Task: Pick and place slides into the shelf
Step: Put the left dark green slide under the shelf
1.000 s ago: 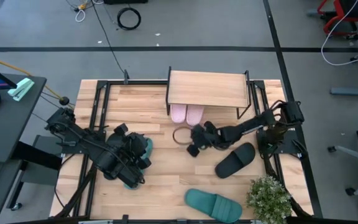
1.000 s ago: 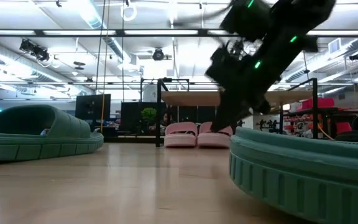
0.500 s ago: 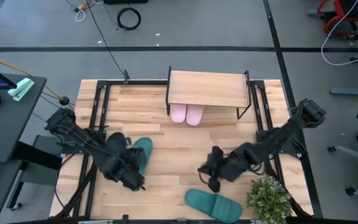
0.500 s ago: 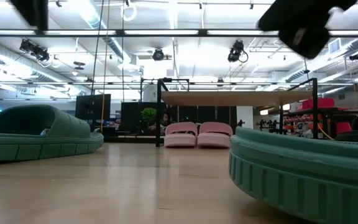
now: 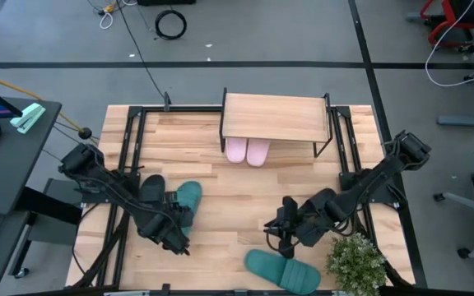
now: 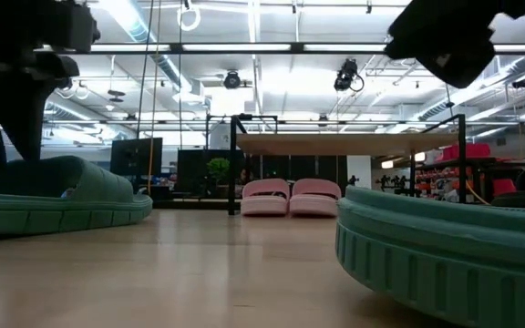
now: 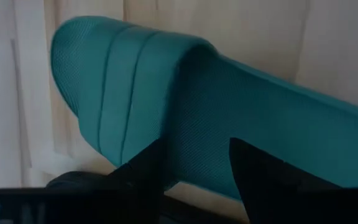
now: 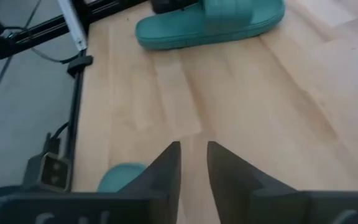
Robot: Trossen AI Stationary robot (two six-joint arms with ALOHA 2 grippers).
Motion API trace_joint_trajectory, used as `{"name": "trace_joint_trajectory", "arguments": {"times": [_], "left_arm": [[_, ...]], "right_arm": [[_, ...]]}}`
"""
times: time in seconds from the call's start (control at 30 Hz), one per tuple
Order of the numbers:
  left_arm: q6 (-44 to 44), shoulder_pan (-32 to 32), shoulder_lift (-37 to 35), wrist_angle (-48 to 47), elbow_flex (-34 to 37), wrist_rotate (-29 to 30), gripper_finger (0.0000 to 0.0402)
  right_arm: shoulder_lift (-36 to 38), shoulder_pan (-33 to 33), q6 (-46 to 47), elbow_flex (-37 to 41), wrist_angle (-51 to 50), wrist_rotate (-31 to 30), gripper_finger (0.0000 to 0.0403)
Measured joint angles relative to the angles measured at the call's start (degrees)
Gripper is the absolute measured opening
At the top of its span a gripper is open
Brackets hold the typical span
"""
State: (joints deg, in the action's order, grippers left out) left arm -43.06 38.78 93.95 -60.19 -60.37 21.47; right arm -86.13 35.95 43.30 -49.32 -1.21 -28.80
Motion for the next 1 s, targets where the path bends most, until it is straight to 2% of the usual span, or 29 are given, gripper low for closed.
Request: {"name": "trace_joint_trajectory", "arguments": {"times": [0.2, 0.5, 1.0], "left_arm": [[-0.21, -0.02, 0.00, -0.81, 0.28, 2.73, 0.0152], [-1.30, -0.03, -0.09, -2.38, -0.49, 3.00, 0.0122], [-1.32, -0.08, -0.09, -2.85, -0.49, 3.37, 0.0114]], "right_arm": [[-0.02, -2.83, -0.01, 0.00, -0.33, -0.19, 0.0107], [-0.02, -5.24, -1.29, 0.00, -0.44, 0.31, 0.0108], [-0.02, -5.21, -1.52, 0.00, -0.47, 0.40, 0.0108]]}}
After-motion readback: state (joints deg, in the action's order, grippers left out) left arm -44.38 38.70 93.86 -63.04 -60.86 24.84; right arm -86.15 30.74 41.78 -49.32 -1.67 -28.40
